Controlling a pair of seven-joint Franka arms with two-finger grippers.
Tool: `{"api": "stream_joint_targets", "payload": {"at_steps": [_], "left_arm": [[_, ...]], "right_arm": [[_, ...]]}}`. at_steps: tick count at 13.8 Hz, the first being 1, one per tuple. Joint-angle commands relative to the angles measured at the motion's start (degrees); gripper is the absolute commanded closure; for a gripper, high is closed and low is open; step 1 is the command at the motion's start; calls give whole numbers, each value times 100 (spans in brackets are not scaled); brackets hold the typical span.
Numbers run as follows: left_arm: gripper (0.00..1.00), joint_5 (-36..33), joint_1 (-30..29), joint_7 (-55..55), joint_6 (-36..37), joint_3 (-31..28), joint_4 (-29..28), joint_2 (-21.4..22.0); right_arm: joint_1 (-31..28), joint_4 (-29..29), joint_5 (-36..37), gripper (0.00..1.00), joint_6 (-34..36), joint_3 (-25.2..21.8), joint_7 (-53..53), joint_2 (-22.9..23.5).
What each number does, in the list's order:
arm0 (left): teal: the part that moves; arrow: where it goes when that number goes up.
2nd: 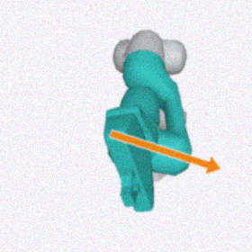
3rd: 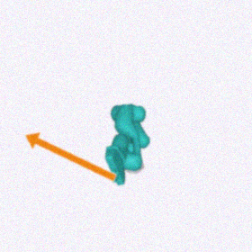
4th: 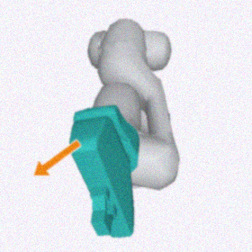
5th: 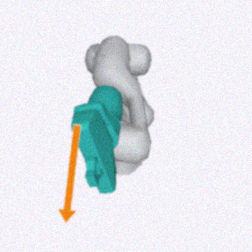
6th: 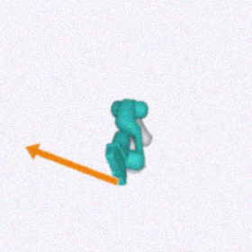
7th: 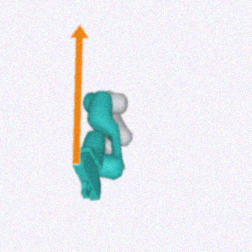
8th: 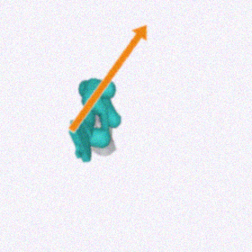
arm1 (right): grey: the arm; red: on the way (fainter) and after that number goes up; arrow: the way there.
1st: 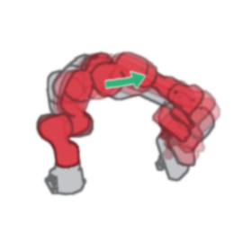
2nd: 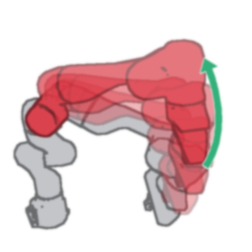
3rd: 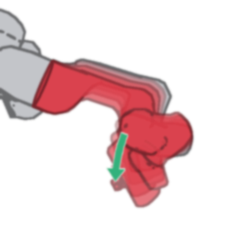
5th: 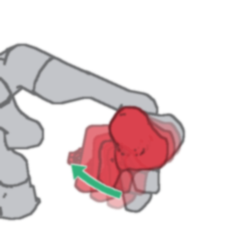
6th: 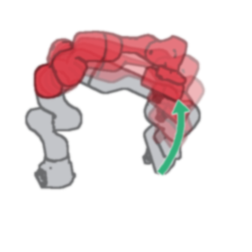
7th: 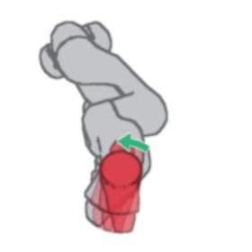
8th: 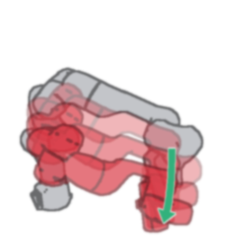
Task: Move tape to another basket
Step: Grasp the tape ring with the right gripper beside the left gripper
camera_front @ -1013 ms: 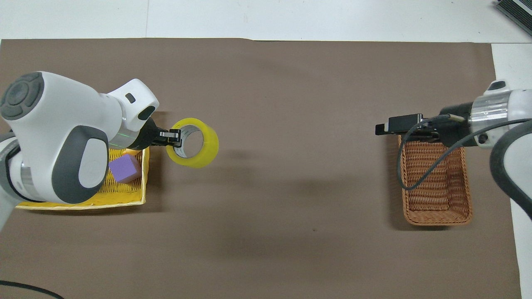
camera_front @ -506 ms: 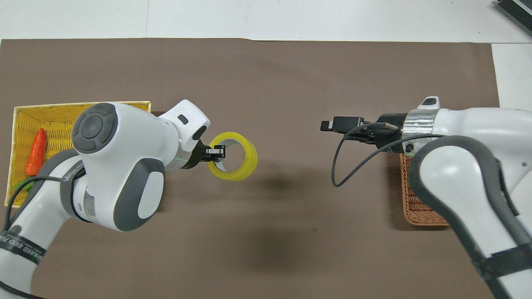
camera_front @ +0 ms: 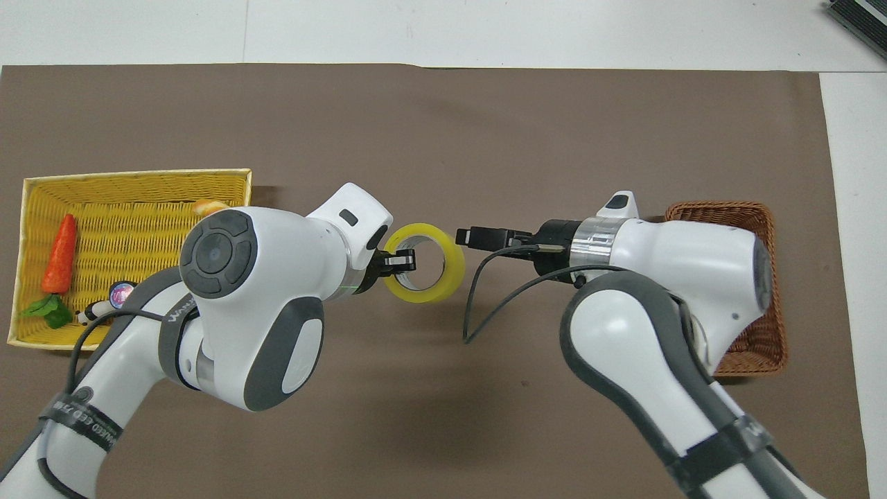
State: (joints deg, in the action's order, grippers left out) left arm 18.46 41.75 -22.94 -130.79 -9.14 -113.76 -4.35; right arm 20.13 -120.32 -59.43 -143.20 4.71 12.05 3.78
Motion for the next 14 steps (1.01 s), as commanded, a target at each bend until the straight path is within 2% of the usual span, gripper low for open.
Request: {"api": "stream_joint_targets", "payload": {"at_steps": [1, 6, 9, 10, 12, 14], "left_arm": [[100, 122, 141, -114, -236, -106, -85, 57], [100, 394, 167, -105, -236, -106, -41, 31], [100, 421, 176, -88, -236, -106, -33, 31], [100, 412, 167, -62, -227, -106, -33, 31], [100, 421, 167, -96, -227, -106, -33, 22], [100, 412, 167, -79, -227, -106, 11, 22]], "right_arm": [[167, -115, -682, 0, -269, -14, 262, 18], [176, -168, -973, 0, -305, -14, 262, 26], [474, -159, -1370, 0, -629, -14, 263, 123], [475, -159, -1370, 10, -613, -14, 262, 132], [422, -124, -1422, 100, -577, -14, 236, 141], [422, -98, -1458, 100, -577, -14, 236, 167]]}}
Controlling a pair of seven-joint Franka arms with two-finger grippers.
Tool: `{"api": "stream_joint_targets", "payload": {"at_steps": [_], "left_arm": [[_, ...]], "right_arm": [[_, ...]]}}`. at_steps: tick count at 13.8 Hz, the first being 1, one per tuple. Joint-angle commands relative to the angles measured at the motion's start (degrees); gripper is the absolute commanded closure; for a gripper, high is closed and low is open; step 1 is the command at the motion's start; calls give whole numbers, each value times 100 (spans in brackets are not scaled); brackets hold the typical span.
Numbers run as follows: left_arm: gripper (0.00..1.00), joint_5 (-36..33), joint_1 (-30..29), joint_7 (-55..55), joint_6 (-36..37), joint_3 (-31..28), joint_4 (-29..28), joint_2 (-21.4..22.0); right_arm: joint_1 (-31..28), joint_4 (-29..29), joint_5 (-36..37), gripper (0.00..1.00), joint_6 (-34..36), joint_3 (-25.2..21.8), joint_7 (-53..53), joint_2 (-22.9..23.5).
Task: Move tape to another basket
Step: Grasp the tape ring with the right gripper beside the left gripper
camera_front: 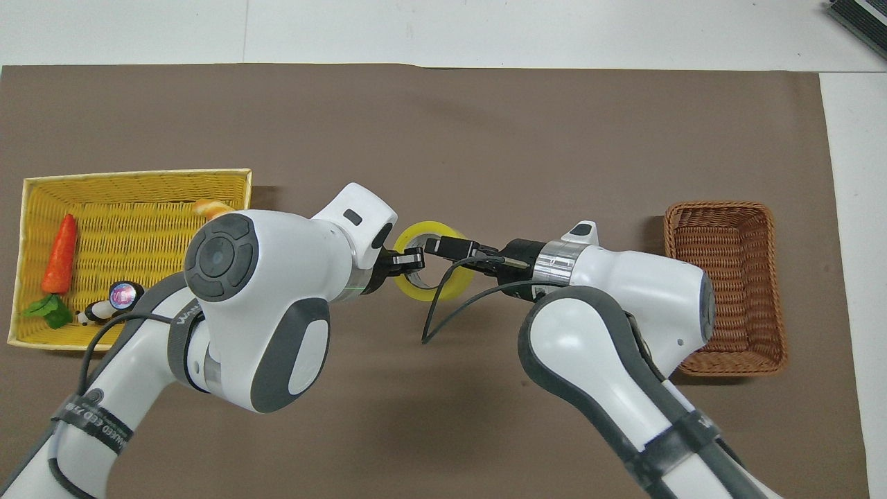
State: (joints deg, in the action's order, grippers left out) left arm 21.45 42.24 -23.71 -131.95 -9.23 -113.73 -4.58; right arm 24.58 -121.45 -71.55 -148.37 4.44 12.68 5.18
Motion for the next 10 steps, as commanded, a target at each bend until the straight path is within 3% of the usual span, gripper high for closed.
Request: {"api": "stream_joint_targets", "payload": {"at_steps": [1, 10], "left_arm": [[100, 113, 118, -2, -111, -97, 9, 36], [100, 113, 118, 51, -76, -97, 26, 36]], "right_arm": [[-23, 24, -245, 100, -61, 13, 165, 27], [-23, 51, -245, 100, -70, 4, 156, 35]]}}
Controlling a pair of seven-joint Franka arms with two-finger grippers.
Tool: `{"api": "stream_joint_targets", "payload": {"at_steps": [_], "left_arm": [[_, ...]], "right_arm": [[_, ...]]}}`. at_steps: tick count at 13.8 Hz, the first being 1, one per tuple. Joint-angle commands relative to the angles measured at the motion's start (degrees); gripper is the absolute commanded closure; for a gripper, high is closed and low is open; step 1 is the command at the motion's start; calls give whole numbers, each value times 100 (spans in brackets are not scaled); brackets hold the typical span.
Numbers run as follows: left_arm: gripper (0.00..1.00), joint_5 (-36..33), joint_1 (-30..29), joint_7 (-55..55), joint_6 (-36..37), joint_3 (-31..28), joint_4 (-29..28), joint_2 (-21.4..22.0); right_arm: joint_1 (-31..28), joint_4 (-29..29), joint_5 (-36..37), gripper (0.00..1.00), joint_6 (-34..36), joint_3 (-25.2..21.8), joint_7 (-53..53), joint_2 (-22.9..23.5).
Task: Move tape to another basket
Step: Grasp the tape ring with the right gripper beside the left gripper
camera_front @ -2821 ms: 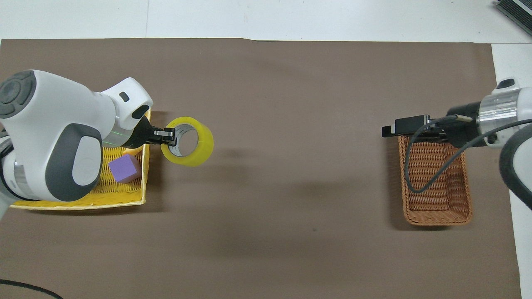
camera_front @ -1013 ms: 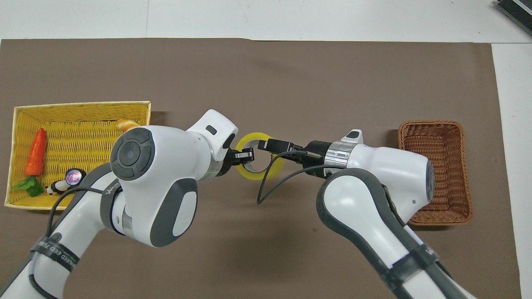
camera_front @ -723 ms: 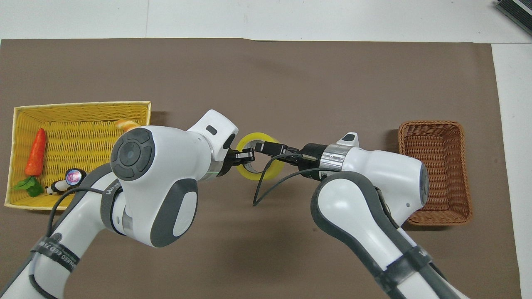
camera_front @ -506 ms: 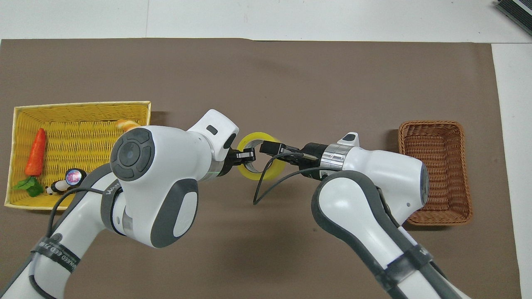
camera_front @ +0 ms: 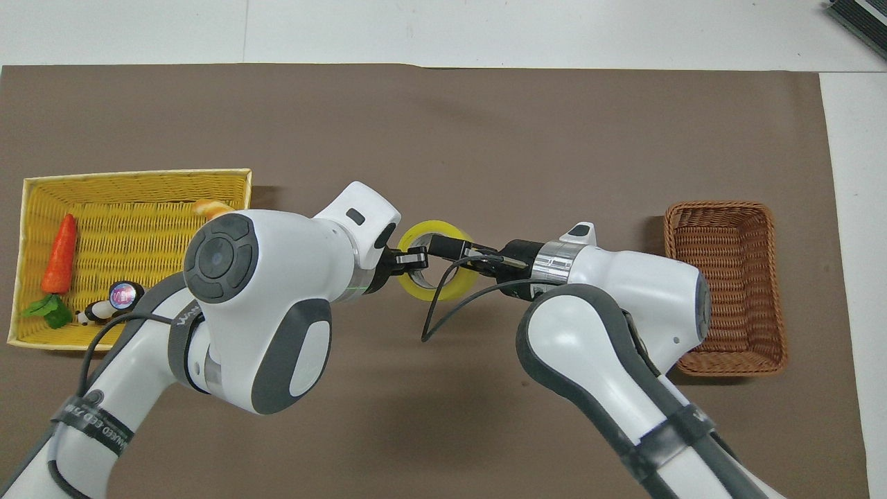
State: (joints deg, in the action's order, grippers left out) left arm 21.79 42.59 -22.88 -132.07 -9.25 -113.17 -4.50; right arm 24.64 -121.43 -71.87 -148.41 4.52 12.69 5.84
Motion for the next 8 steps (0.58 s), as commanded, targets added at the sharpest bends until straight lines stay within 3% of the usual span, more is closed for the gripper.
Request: {"api": "stream_joint_targets", "payload": {"at_steps": [1, 4, 5, 6, 7, 8], "left_arm": [[100, 79, 83, -32, -65, -95, -30, 28], [100, 79, 83, -23, -12, -95, -30, 28], [85, 79, 83, -41, -12, -95, -30, 28], [32, 79, 83, -67, -29, -104, -12, 28], [0, 79, 91, -41, -56, -104, 23, 10], [0, 79, 83, -41, -56, -104, 75, -25]], "right_arm": [[-30, 58, -213, 100, -65, -4, 146, -30], [-30, 67, -213, 100, -65, -4, 146, -30], [-30, 67, -213, 100, -56, -4, 146, -30], [-30, 67, -213, 100, -56, -4, 146, -30], [-30, 67, -213, 100, -56, -4, 146, -30], [-21, 85, -213, 100, -56, -4, 146, -30]]}}
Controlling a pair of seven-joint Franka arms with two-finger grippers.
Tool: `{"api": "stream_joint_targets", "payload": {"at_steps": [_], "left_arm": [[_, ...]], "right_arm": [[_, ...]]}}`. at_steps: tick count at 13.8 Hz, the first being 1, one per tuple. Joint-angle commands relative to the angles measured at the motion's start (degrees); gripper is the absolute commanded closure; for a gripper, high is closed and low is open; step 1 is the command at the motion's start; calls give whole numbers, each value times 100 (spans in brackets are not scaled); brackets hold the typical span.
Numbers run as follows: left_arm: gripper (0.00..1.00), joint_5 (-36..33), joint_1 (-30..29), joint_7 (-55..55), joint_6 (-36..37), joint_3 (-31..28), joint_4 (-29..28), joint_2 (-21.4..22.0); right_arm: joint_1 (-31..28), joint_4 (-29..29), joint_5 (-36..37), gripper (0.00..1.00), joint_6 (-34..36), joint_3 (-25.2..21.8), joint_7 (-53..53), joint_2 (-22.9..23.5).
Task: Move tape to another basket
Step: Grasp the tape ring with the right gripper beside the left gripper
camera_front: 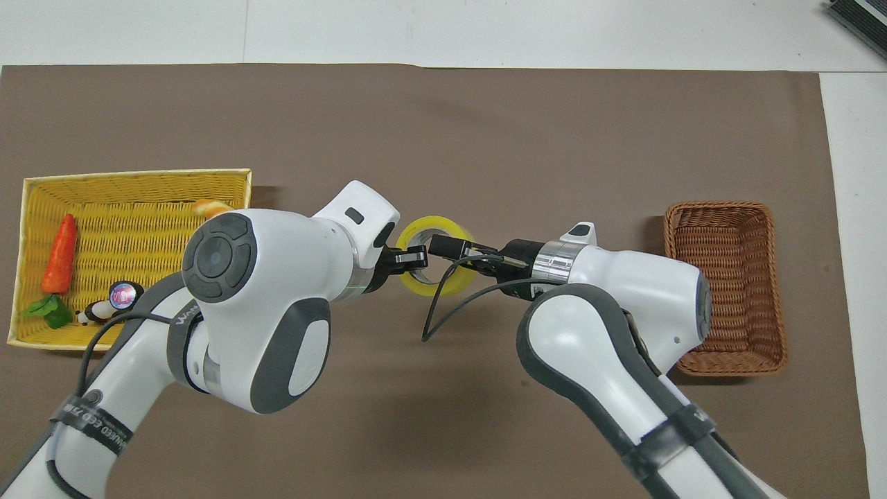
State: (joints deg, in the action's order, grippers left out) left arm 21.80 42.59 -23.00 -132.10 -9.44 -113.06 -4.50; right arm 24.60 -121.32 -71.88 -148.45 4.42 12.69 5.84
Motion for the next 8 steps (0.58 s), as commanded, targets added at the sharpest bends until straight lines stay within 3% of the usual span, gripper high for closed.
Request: {"api": "stream_joint_targets", "payload": {"at_steps": [1, 8], "left_arm": [[0, 78, 83, -3, -53, -85, 91, -25], [0, -9, -295, 173, 52, -163, 328, 168]], "right_arm": [[-17, 82, -212, 100, -52, 6, 146, -4], [-17, 82, -212, 100, -52, 6, 67, 5]]}}
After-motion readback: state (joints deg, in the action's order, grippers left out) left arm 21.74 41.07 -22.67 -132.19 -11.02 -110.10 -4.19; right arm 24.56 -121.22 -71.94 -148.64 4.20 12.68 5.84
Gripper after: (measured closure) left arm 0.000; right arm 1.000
